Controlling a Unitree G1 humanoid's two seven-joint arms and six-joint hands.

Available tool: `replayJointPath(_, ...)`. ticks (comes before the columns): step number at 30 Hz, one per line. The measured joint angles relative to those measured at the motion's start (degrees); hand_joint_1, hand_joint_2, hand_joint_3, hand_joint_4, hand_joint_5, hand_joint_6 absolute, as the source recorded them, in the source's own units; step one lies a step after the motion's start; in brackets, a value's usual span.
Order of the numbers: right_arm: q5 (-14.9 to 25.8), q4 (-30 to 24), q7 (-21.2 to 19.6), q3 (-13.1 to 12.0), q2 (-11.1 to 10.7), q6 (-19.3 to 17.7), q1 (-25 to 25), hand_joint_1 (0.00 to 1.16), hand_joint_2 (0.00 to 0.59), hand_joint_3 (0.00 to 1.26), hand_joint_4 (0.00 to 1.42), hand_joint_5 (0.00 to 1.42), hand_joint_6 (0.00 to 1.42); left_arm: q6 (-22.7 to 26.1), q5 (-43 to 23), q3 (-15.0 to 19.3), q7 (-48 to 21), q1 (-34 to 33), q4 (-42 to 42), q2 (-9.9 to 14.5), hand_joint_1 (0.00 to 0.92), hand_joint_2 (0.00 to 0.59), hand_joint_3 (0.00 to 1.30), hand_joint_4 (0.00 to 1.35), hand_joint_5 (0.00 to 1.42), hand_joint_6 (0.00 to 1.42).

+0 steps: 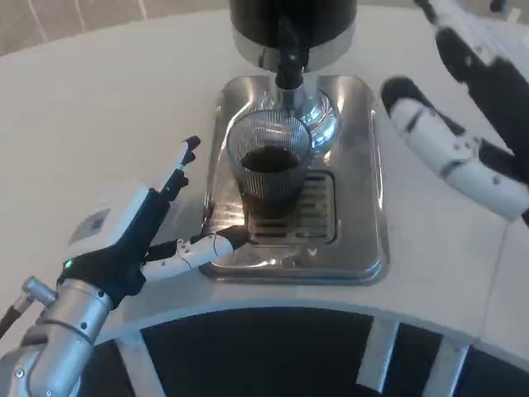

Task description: Grasp the cup under the faucet to collect the drink, then remove the cup.

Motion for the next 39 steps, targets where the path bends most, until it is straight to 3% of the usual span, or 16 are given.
replayJointPath(4,0.0,0.0,1.0,-3.2,0.5,-1.9,6.9,0.00,0.487,0.00,0.00,0.00,0.00,-0.3,-0.1,0.0,0.0,-0.5,0.6,0.2,0.098,0.037,0.00,0.00,0.19,0.19)
replayJointPath(9,-1.0,-0.1,2.0,-5.0,3.2,-5.5,11.9,0.00,0.487,0.00,0.00,0.00,0.00,-0.8,-0.2,-0.1,0.0,-0.7,1.2,0.2,0.098,0.037,0.00,0.00,0.19,0.19)
replayJointPath(16,-4.0,-0.1,3.9,-4.5,8.9,-11.4,18.9,0.00,0.487,0.00,0.00,0.00,0.00,-1.0,-0.3,-0.1,1.1,-1.6,2.8,0.0,0.104,0.037,0.00,0.00,0.19,0.19)
replayJointPath(23,-6.3,-0.1,6.9,-4.8,14.5,-20.0,24.8,0.00,0.487,0.00,0.00,0.00,0.00,-1.6,-1.2,0.1,3.4,-3.4,4.8,-1.0,0.127,0.039,0.00,0.00,0.19,0.20)
replayJointPath(30,-8.2,-0.1,8.8,-5.6,20.2,-27.4,29.8,0.00,0.490,0.00,0.00,0.00,0.00,-5.4,-3.9,0.1,5.2,-5.3,10.1,-2.1,0.197,0.036,0.00,0.00,0.15,0.19)
replayJointPath(39,-12.1,-0.1,10.8,-5.3,22.7,-31.4,33.2,0.00,0.494,0.00,0.00,0.00,0.00,-14.2,-7.1,0.0,5.2,-10.3,20.4,-2.4,0.253,0.035,0.00,0.00,0.18,0.26)
